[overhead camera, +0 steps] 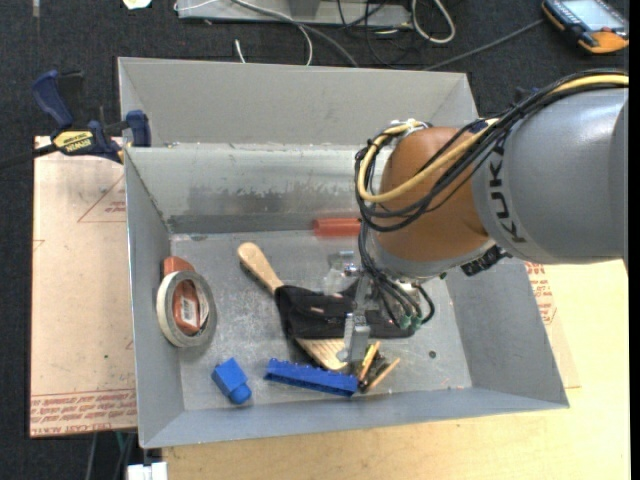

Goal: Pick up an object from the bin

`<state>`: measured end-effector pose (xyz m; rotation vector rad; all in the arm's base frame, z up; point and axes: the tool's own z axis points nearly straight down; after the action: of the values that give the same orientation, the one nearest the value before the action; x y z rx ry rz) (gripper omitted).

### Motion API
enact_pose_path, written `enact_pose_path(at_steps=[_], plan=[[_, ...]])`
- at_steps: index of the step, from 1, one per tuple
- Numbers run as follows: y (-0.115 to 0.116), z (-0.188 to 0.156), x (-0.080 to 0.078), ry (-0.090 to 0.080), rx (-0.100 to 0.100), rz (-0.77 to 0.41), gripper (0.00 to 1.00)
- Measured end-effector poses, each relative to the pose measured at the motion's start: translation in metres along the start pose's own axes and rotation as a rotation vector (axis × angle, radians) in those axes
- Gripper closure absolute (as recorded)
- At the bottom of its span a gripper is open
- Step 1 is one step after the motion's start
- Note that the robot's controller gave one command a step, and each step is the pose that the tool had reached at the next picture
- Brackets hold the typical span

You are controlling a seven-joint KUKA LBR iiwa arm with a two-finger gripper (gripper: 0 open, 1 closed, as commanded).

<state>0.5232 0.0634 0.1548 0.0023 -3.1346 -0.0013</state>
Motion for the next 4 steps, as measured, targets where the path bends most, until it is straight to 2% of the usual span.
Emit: enact_pose_path(at_steps=[1,2,3,4], plan=[[0.000,-0.004,-0.002,-0.007,-0.001,0.002,0.00],[-0.040,0.079,-0.028,-0.008,-0.003,0.051,0.00],[-0.032,0.082,-0.023,-0.017,-0.004,0.176,0.00],[-0.035,0.082,-0.027,-0.014,-0.006,0.126,0.00]])
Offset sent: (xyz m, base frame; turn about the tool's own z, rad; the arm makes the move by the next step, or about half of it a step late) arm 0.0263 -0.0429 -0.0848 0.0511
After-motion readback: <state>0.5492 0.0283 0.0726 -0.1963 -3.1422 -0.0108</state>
